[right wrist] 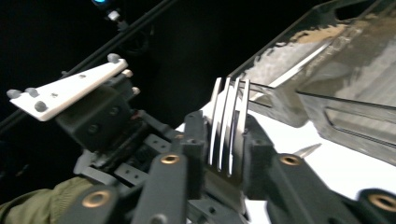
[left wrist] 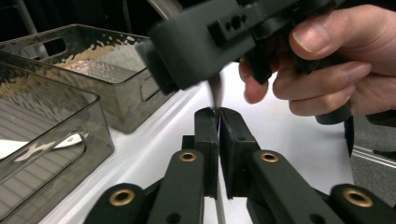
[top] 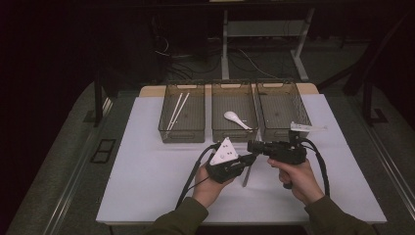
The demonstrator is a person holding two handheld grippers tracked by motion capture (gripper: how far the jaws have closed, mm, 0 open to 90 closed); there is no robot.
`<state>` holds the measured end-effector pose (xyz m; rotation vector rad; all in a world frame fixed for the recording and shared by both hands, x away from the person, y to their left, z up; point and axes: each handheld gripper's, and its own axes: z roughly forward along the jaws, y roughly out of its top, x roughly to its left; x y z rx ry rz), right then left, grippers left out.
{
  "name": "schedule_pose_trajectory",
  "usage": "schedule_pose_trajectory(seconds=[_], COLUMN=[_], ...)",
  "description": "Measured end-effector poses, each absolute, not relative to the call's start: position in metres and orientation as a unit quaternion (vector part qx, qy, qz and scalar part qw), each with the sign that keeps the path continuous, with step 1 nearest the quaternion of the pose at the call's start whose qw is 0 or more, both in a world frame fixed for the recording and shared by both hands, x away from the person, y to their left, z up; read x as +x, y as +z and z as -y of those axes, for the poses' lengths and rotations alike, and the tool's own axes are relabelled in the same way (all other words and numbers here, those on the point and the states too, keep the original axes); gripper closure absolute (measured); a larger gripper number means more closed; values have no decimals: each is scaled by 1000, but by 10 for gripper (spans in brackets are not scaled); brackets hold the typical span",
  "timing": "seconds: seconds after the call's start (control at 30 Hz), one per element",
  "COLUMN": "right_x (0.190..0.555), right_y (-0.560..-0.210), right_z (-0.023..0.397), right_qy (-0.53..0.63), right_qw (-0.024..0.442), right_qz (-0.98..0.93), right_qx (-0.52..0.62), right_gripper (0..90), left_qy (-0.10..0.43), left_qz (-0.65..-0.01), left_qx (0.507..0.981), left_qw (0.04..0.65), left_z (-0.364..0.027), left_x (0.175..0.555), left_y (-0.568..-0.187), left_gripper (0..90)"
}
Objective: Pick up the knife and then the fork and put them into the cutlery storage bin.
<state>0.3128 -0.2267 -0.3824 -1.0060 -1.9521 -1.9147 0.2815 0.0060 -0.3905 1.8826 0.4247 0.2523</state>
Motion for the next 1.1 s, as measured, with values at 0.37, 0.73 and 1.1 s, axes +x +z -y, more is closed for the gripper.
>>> schedule_pose_trajectory(seconds=[0.37,0.73,1.1], right_x=[310,325,384], right_y=[-367,-311,-280], right_z=[230,257,274], right_qy=[-641,-610,-573], right_qw=[51,-86,-156], right_qz=[690,698,699], right_qx=[-331,-366,-398], right_gripper=[885,885,885], left_qy=[111,120,121], left_qz=[-196,-218,-258], left_qx=[810,822,819], left_qw=[541,512,499], left_z=[-18,-76,-138], left_x=[282,278,269], left_y=[-396,-398,-411], left_gripper=[578,414,310])
